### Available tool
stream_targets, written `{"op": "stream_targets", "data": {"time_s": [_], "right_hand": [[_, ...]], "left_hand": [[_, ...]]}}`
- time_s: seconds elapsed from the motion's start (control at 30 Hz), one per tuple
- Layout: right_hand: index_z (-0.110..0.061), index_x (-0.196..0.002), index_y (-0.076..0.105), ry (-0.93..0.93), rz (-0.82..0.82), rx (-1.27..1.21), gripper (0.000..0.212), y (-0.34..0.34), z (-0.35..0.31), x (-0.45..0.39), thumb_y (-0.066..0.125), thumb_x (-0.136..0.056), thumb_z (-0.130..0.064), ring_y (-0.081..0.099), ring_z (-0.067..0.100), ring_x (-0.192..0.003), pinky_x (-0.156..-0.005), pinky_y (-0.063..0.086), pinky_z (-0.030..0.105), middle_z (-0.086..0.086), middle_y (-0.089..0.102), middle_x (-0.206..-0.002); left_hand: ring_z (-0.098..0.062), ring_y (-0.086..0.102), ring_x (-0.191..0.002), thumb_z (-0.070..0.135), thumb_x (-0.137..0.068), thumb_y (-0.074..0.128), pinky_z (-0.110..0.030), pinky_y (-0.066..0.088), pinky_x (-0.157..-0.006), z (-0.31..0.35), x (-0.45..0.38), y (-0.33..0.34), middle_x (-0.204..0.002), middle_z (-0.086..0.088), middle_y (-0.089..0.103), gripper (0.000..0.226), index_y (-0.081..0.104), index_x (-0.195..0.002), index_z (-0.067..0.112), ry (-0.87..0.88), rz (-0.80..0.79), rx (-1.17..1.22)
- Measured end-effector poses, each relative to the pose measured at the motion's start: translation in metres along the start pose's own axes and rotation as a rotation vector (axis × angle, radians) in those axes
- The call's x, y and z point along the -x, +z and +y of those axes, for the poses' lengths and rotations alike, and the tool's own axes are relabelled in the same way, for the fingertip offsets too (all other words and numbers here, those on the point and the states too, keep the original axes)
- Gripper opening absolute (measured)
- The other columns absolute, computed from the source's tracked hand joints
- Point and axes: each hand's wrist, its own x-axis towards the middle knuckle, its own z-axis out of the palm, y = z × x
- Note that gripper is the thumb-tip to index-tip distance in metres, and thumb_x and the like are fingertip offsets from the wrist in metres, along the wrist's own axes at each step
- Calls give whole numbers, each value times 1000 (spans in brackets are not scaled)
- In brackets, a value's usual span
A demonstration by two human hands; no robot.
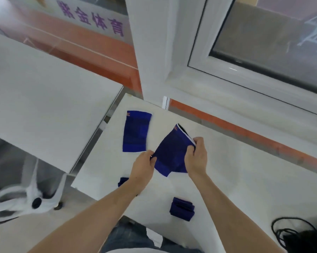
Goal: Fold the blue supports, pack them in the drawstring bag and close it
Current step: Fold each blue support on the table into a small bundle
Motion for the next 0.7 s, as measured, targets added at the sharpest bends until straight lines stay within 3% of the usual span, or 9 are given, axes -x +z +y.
{"op": "stream_targets", "data": {"time_s": [0.17, 0.33, 0.43, 0.57, 0.7], "right_hand": [[-21, -98, 47, -118, -102, 63, 10, 58, -50, -23, 43, -95, -12, 57, 13, -82, -61, 40, 21, -2, 58, -93], [-17, -119, 55, -113, -184, 74, 18, 110, -77, -51, 51, -103, -11, 57, 6, -100, -62, 45, 2, -1, 54, -120], [-18, -126, 56, -77, -174, 74, 21, 137, -81, -63, 50, -106, -14, 53, 12, -116, -69, 49, 7, 1, 51, -130], [-18, -123, 59, -87, -114, 110, 22, 160, -88, -82, 46, -106, -11, 55, 12, -107, -89, 53, 26, 2, 52, -126], [-18, -124, 61, -128, -112, 193, 25, 178, -93, -99, 44, -106, -10, 50, 9, -104, -92, 42, 22, 3, 54, -127]], "left_hand": [[-12, 59, -76, 21, -108, 50, -21, 39, -59, -41, -13, -43, -91, 3, 64, 12, 59, -101, 17, -144, 53, 92], [-18, 64, -88, 15, -106, 50, -27, 49, -72, -72, -34, -67, -104, -1, 67, 16, 63, -114, 12, -250, 47, 196], [-17, 62, -93, 13, -105, 50, -25, 45, -78, -82, -48, -76, -110, 0, 66, 24, 61, -127, 10, -280, 39, 289], [-12, 63, -89, 14, -104, 53, -16, 44, -67, -90, -62, -79, -109, -1, 70, 24, 63, -126, 13, -299, 49, 388], [-5, 63, -83, 15, -104, 56, -14, 44, -65, -97, -71, -80, -104, 1, 71, 19, 64, -120, 16, -290, 57, 432]]}}
